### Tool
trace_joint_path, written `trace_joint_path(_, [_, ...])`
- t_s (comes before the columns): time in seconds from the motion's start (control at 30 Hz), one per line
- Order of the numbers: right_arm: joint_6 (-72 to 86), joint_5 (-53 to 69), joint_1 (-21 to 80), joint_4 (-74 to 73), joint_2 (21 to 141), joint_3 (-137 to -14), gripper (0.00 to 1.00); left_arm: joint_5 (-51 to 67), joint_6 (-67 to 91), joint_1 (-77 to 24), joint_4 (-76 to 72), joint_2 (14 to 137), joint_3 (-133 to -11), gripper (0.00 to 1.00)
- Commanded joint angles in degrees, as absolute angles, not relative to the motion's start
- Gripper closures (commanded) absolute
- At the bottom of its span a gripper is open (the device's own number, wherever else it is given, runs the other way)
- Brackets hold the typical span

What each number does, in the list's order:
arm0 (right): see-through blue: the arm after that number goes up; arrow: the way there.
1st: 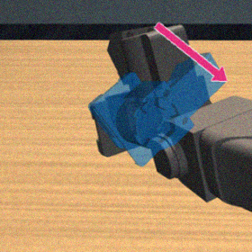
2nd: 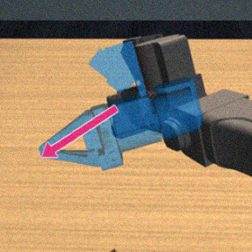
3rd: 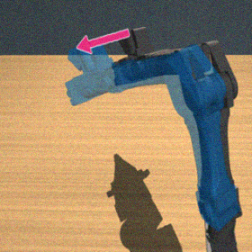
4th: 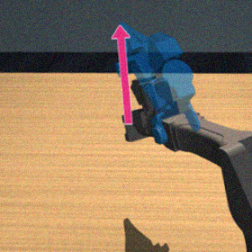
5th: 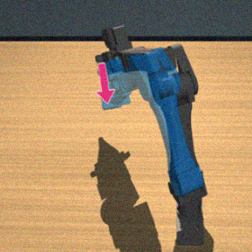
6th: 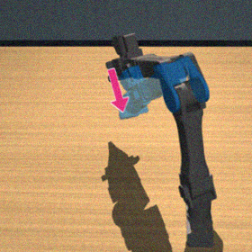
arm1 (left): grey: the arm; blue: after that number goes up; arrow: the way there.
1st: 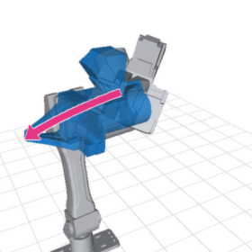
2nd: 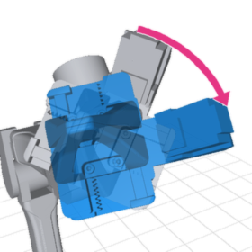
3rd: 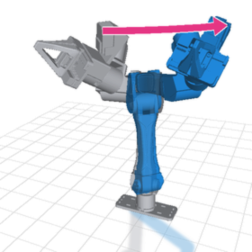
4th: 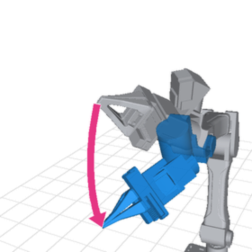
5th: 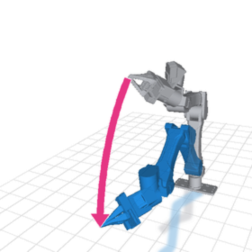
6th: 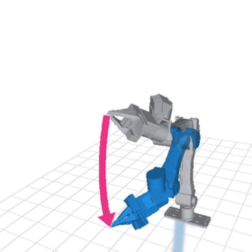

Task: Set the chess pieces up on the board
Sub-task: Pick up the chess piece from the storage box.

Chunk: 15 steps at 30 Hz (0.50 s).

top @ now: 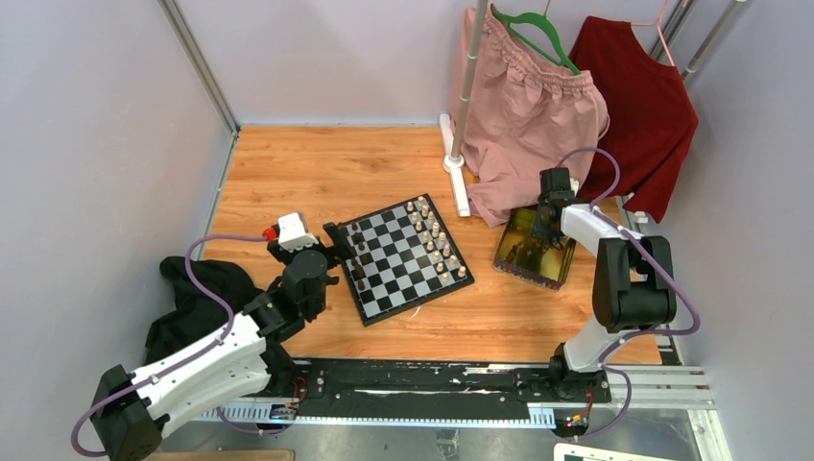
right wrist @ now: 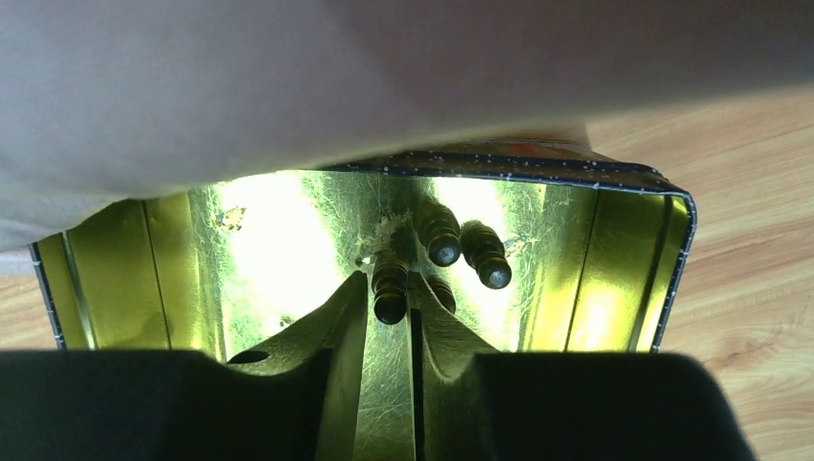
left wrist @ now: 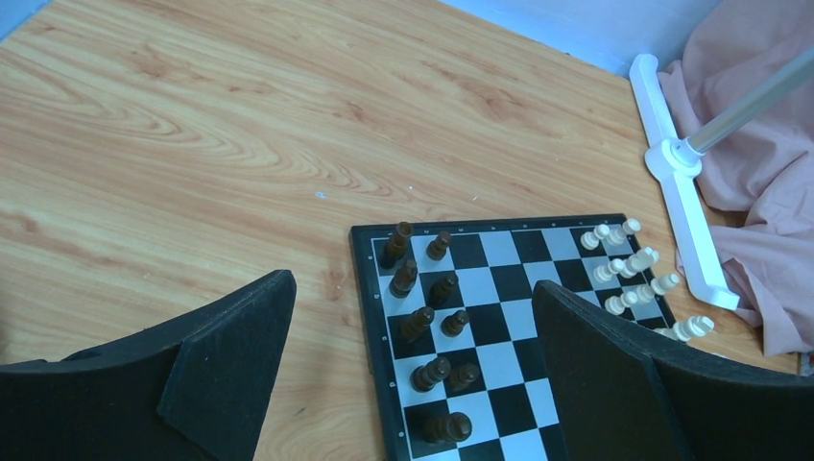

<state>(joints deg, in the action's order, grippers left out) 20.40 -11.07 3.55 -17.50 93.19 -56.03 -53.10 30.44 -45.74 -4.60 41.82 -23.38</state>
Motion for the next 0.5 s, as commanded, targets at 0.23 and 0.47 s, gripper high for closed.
trace_joint_path(0.23, [21.5, -9.5, 2.5, -17.5, 92.0, -55.0, 0.99, -54.8, 31.3, -45.8, -6.7, 40.2, -22.0, 0.0])
trace_joint_path(0.47, [20.4, -8.3, 4.4, -17.5, 86.0, -54.3, 1.0, -55.1, 31.4, -45.8, -5.4, 38.3, -22.1, 0.0])
